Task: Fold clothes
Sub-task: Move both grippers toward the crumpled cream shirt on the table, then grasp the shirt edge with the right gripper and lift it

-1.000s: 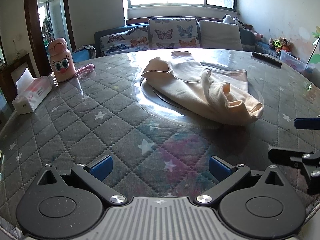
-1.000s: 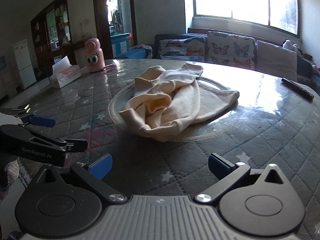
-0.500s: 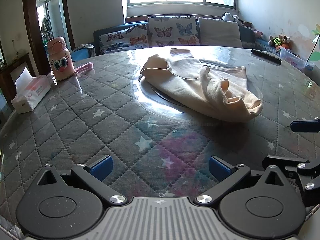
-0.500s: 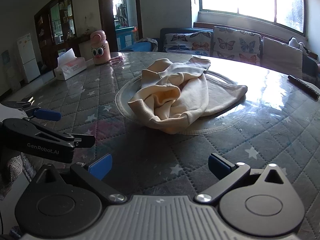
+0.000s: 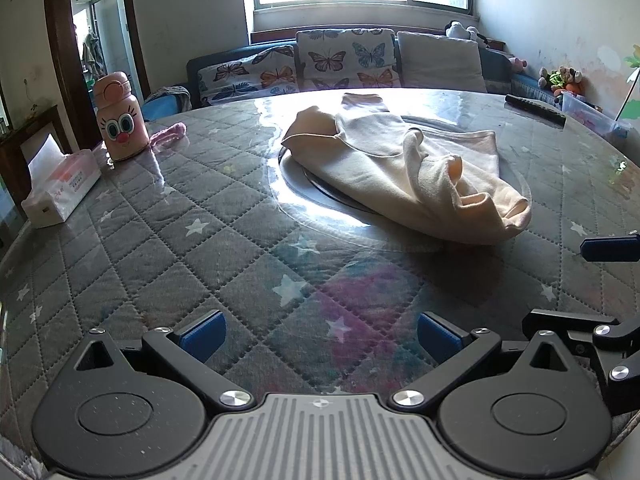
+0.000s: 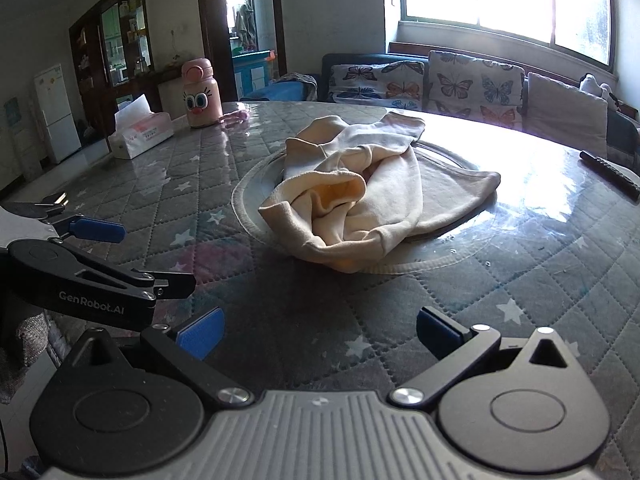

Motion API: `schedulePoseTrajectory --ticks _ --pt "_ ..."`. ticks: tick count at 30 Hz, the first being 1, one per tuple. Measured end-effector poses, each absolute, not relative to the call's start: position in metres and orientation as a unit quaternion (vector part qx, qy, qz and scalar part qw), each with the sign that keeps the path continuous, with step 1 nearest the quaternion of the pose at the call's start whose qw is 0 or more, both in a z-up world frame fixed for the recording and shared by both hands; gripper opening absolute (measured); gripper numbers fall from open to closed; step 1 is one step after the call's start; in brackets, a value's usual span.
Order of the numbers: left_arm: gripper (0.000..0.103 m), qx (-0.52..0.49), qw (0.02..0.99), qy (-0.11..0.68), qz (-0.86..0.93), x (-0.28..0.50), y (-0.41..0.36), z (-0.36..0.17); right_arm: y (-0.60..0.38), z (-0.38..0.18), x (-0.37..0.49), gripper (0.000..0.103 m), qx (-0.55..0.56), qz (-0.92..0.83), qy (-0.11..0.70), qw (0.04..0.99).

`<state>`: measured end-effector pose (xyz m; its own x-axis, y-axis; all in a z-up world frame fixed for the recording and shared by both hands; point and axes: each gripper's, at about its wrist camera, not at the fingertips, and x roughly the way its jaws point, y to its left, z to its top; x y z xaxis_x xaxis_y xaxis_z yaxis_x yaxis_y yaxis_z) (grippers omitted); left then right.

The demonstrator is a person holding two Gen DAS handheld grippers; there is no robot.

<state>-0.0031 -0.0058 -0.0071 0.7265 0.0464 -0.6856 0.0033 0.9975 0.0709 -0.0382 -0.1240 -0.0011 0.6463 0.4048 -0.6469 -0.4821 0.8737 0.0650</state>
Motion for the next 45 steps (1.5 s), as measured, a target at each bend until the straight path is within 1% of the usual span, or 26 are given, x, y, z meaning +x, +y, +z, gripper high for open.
schedulePoseTrajectory --ticks 24,35,37,41,45 --pt "0.103 0.047 0.929 0.367 0.004 0.024 -0.009 -0.002 -0.129 0.015 -0.022 0.103 -0.042 0.246 0.331 0.91" --pt "0.103 0.042 0.931 0.362 0.018 0.043 0.005 0.004 -0.136 0.04 -0.003 0.102 -0.021 0.258 0.31 0.915" --pt "0.103 0.038 0.932 0.359 0.021 0.046 0.01 0.007 -0.137 0.042 0.008 0.1 -0.012 0.259 0.313 0.914" --pt "0.103 0.035 0.934 0.354 0.028 0.052 0.017 0.011 -0.133 0.04 0.037 0.091 0.006 0.259 0.329 0.908" --pt "0.103 0.026 0.934 0.353 0.035 0.056 0.027 0.012 -0.124 0.035 0.068 0.084 0.024 0.266 0.341 0.902"
